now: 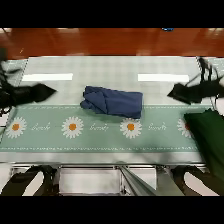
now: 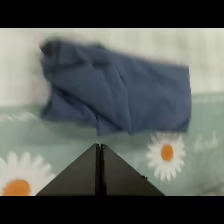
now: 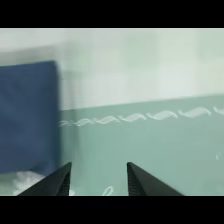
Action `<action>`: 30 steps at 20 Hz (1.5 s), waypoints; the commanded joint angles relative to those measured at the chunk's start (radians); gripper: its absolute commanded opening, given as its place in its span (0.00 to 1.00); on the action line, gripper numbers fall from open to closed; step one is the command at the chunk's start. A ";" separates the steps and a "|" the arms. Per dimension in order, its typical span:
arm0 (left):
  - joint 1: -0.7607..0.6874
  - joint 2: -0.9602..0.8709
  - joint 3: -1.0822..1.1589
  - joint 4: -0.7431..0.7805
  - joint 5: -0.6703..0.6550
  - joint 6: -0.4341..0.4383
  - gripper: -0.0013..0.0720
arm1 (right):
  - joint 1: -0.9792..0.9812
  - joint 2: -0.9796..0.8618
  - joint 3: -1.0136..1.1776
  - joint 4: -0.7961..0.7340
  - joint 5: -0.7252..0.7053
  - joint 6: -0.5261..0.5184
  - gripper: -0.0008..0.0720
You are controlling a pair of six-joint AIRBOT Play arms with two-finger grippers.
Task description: Fold the shirts.
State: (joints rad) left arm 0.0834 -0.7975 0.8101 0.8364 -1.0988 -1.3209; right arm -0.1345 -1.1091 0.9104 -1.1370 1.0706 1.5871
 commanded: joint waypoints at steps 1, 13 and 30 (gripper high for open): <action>-0.142 0.001 -0.153 -0.039 0.035 -0.006 0.04 | -0.012 -0.003 -0.241 0.274 -0.221 -0.137 0.57; -0.264 -0.006 -0.225 -0.044 0.156 -0.061 0.04 | 0.222 -0.566 0.069 0.622 -0.056 -0.371 0.38; -0.265 -0.082 -0.226 -0.052 0.197 -0.130 0.04 | 0.091 -0.471 1.151 0.174 0.396 0.034 0.04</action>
State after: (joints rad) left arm -0.1806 -0.8764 0.5838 0.7918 -0.8932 -1.4330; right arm 0.0341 -1.5929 1.9121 -0.9230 1.3151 1.5421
